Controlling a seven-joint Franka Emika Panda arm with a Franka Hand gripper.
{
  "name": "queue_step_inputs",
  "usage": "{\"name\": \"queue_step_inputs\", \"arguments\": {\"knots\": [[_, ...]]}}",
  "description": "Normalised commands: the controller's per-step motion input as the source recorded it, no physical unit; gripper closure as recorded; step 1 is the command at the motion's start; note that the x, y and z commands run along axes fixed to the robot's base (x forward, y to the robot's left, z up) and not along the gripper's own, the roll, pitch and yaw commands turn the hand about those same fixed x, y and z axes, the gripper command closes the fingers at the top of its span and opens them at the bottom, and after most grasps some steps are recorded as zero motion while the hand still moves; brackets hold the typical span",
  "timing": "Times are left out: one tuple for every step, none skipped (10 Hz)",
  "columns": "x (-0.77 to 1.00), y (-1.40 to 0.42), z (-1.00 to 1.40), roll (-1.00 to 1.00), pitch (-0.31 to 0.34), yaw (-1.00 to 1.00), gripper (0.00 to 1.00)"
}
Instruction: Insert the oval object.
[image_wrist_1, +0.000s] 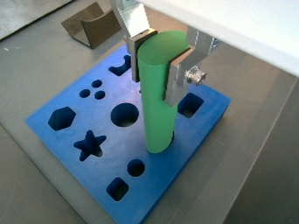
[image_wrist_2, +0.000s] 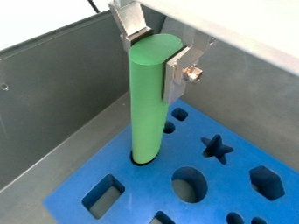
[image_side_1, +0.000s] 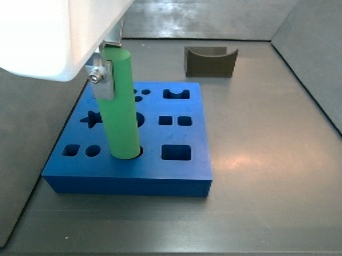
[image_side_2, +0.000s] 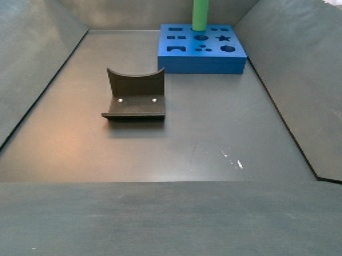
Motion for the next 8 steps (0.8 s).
{"name": "queue_step_inputs", "arguments": {"knots": [[0.0, 0.0, -0.19, 0.01, 0.069, -0.11, 1.0], [0.0, 0.0, -0.17, 0.0, 0.066, -0.13, 1.0], [0.15, 0.0, -0.18, 0.0, 0.09, -0.21, 1.0], [0.16, 0.0, -0.18, 0.0, 0.093, -0.22, 1.0], [0.13, 0.0, -0.18, 0.0, 0.093, -0.23, 1.0], [0.1, 0.0, -0.18, 0.0, 0.084, -0.23, 1.0], [0.09, 0.0, -0.18, 0.0, 0.081, -0.22, 1.0], [0.06, 0.0, -0.19, 0.0, 0.077, -0.21, 1.0]]}}
